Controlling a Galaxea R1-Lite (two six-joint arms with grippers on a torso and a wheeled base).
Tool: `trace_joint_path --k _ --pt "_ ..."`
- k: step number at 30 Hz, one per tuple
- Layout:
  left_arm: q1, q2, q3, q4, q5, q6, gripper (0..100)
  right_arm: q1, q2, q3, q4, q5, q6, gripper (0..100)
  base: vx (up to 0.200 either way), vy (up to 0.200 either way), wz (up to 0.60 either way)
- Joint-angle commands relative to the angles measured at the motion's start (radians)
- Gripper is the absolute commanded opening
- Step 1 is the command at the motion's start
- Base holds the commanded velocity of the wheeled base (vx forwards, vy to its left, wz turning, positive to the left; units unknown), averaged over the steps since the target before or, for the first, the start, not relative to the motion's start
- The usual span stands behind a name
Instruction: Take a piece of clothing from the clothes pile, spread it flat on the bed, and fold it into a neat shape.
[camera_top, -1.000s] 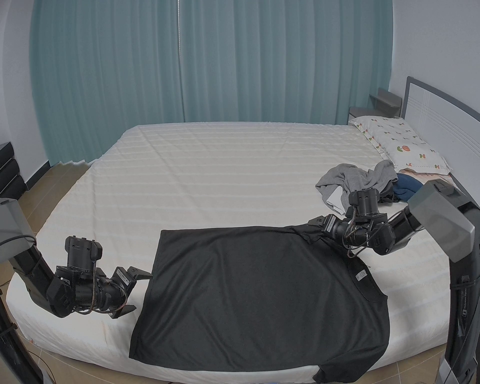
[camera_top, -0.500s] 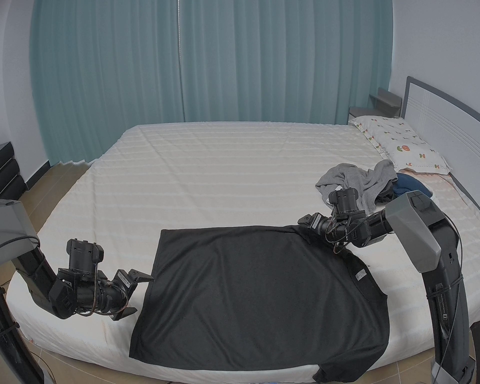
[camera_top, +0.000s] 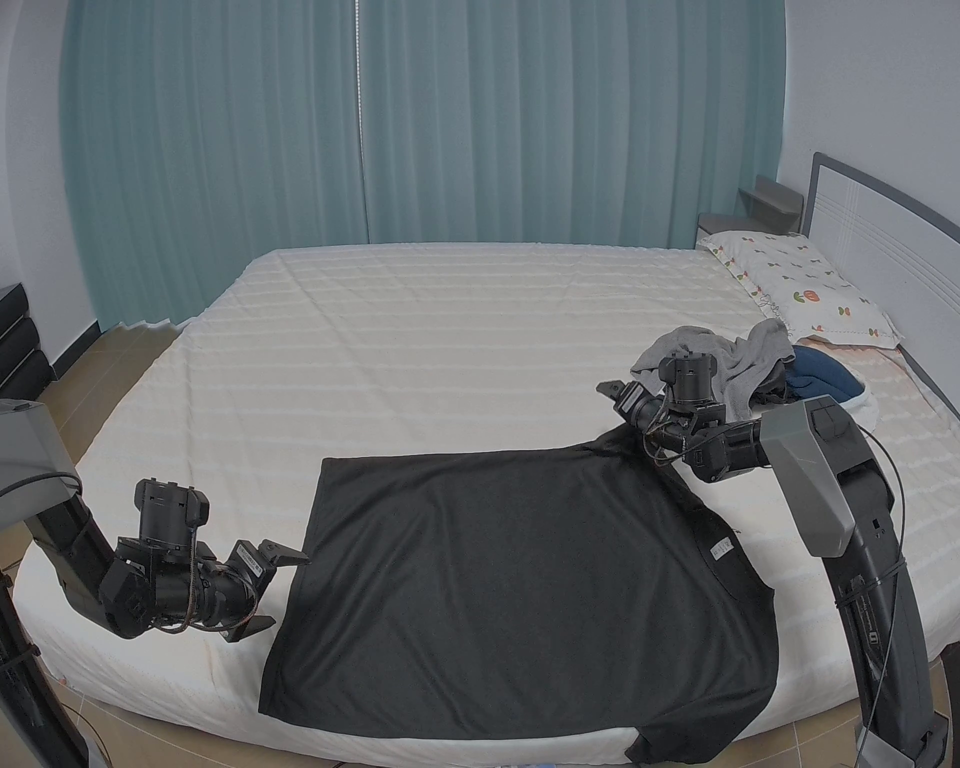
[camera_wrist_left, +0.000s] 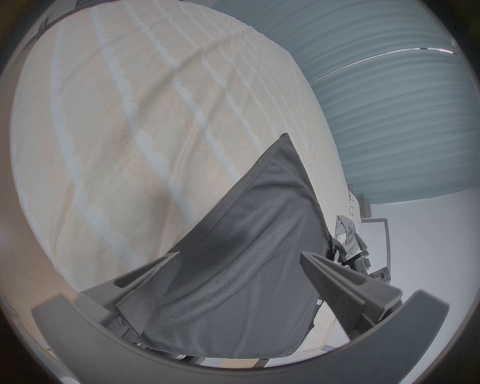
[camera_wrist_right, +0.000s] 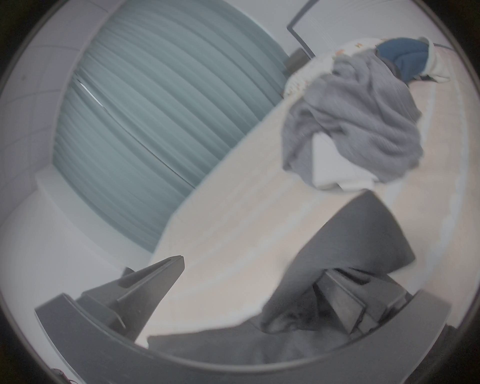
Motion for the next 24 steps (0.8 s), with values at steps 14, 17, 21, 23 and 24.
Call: trace_joint_path --k 14,17,21,23,24 --pt "-0.001 0.006 -0.001 -0.001 0.0 -0.002 100 -0.084 -0.014 0.026 -0.149 -0.067 -0.088 100 0.0 0.0 0.0" --pt "-0.001 0.006 -0.001 -0.001 0.0 0.0 100 -0.085 -0.101 0.15 -0.105 -0.036 -0.071 100 0.0 0.0 0.0" --pt "-0.001 0.006 -0.001 -0.001 0.0 0.0 100 -0.061 -0.202 0.34 -0.108 0.027 -0.069 100 0.0 0.0 0.0" --pt "-0.001 0.006 -0.001 -0.001 0.0 0.002 100 -0.041 -0.236 0.417 -0.111 0.048 -0.068 100 0.0 0.0 0.0" --pt "-0.001 0.006 -0.001 -0.001 0.0 0.002 100 -0.03 -0.247 0.455 -0.114 0.057 -0.068 100 0.0 0.0 0.0"
